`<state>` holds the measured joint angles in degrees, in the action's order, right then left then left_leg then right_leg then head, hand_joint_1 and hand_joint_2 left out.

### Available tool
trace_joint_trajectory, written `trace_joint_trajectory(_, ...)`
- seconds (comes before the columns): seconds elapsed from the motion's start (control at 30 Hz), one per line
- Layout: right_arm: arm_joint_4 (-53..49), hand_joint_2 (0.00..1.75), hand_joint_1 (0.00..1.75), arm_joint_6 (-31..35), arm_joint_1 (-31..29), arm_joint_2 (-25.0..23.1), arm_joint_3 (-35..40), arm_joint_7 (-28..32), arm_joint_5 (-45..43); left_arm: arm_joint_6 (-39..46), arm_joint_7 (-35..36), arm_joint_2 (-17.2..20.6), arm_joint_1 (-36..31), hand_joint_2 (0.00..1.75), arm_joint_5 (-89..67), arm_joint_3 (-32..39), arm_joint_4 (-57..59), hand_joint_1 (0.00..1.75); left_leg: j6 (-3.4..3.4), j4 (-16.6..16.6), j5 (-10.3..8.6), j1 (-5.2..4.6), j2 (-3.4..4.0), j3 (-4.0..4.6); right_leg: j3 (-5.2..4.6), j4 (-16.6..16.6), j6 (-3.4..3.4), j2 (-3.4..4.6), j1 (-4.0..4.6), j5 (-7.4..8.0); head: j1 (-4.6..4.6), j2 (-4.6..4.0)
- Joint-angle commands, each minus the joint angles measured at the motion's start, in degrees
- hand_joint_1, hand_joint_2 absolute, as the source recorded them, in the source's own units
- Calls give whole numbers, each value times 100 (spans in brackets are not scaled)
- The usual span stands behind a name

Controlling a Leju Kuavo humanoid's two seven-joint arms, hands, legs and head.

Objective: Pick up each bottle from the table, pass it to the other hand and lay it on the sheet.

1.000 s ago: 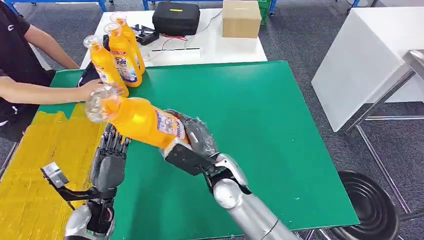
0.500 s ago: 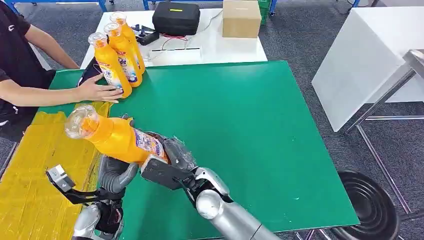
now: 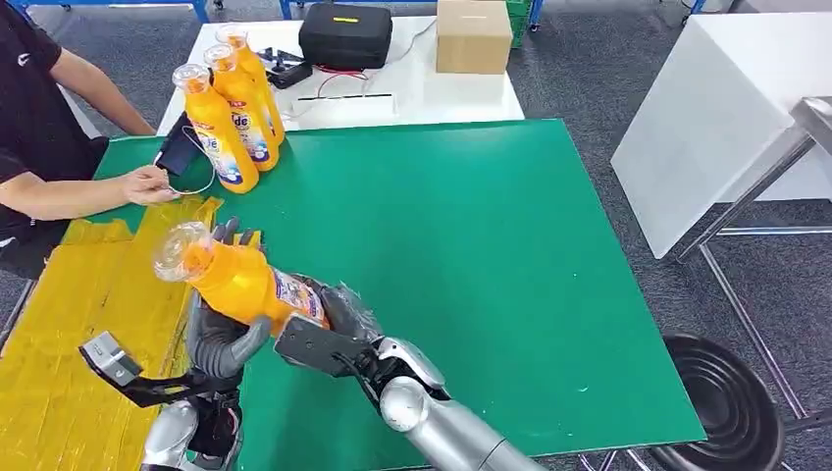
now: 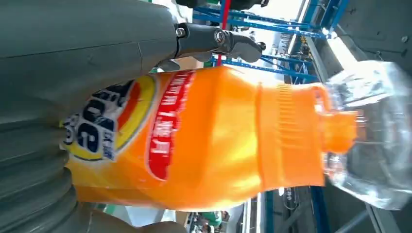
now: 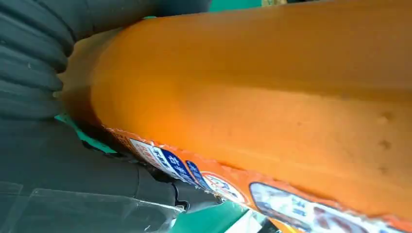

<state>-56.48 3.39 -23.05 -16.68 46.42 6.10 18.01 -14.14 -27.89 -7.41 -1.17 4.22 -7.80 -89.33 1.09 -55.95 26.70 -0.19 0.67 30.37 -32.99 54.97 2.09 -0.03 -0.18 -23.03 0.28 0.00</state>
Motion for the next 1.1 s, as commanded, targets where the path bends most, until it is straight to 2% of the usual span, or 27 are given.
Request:
trace_joint_trajectory(0.03, 582, 175, 175, -77, -254, 21, 346, -40, 68, -33, -15, 29, -263, 175, -114, -238, 196, 0, -5, -1, 1, 4, -12, -5, 9, -1, -2, -8, 4, -3, 0, 2)
trace_joint_trajectory(0.13, 582, 175, 175, -77, -254, 21, 346, -40, 68, -33, -15, 29, -263, 175, -114, -238, 196, 0, -9, -6, 6, 7, -17, -11, 16, 3, -3, -11, 6, -8, 0, 2)
trace_joint_trajectory(0.17, 574, 175, 175, -88, -266, 17, 353, -39, 75, -59, -12, 63, -298, 175, -155, -261, 266, 52, -10, -8, 8, 10, -19, -13, 20, 3, -4, -12, 9, -9, 0, 0)
trace_joint_trajectory(0.2, 573, 175, 175, -102, -281, 12, 373, -38, 87, -139, -45, 102, -314, 175, -173, -286, 314, 175, -7, -3, 3, 7, -16, -9, 15, 0, -2, -11, 6, -6, 0, 0)
trace_joint_trajectory(0.47, 646, 175, 175, -141, -341, -18, 408, -34, 161, -251, -193, 103, -411, 175, -399, -235, 467, 175, -5, 1, -1, 2, -14, -6, 8, -1, -2, -11, 1, -3, 0, 0)
trace_joint_trajectory(1.0, 657, 175, 175, -18, -351, -8, 385, -15, 261, 68, -327, 186, -479, 175, -993, -316, 530, 175, -7, -2, 3, 6, -15, -9, 13, 0, -3, -11, 5, -6, 0, 0)
trace_joint_trajectory(1.03, 547, 175, 0, 317, -301, 50, 316, -13, 415, 608, -428, 188, -461, 175, -1457, -247, 486, 175, -4, 1, 0, 2, -10, -5, 7, -2, -2, -8, 2, -2, 0, 0)
trace_joint_trajectory(1.1, 180, 175, 0, 513, -197, 256, 116, -10, 467, 967, -444, 267, -430, 175, -1732, -87, 395, 175, -6, 0, 1, 4, -16, -7, 12, -2, -2, -13, 4, -4, 0, 0)
